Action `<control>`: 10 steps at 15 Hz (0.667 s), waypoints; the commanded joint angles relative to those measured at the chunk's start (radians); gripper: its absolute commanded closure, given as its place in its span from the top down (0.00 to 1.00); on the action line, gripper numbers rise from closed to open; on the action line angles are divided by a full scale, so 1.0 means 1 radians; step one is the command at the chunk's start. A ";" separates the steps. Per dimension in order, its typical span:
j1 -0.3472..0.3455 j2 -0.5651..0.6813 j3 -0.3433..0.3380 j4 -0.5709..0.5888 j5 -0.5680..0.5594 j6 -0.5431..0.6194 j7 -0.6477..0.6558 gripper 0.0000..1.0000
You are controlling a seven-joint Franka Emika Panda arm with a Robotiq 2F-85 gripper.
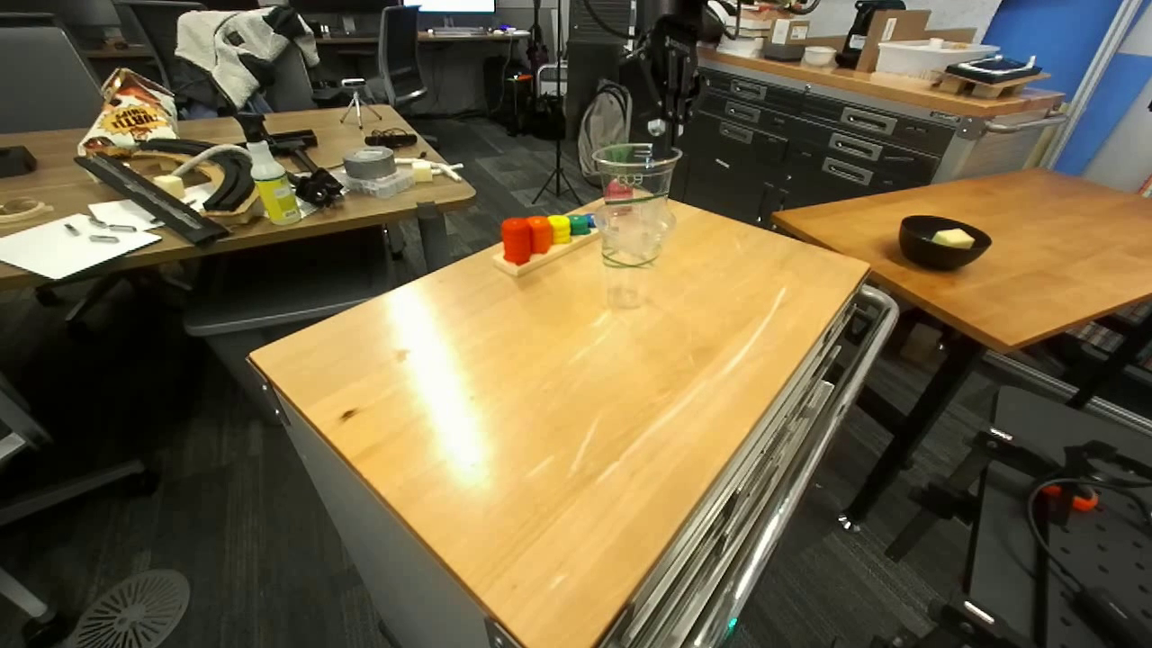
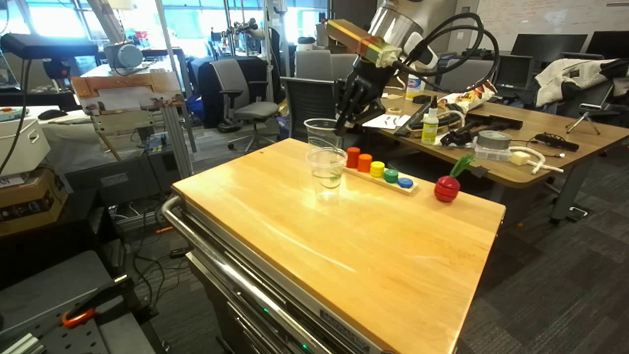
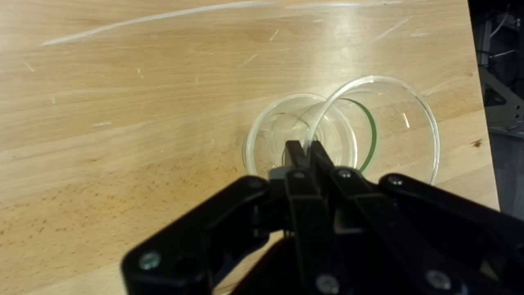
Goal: Stack the cups
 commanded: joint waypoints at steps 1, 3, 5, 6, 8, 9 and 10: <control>-0.013 -0.038 0.006 -0.070 0.005 0.049 -0.054 0.02; -0.017 -0.047 0.009 -0.095 0.009 0.084 -0.085 0.02; -0.020 -0.054 0.013 -0.113 0.009 0.104 -0.118 0.32; -0.021 -0.059 0.014 -0.122 0.010 0.116 -0.131 0.40; -0.022 -0.070 0.017 -0.133 0.014 0.130 -0.154 0.55; -0.022 -0.076 0.018 -0.138 0.012 0.138 -0.167 0.62; -0.023 -0.085 0.018 -0.141 0.013 0.140 -0.176 0.69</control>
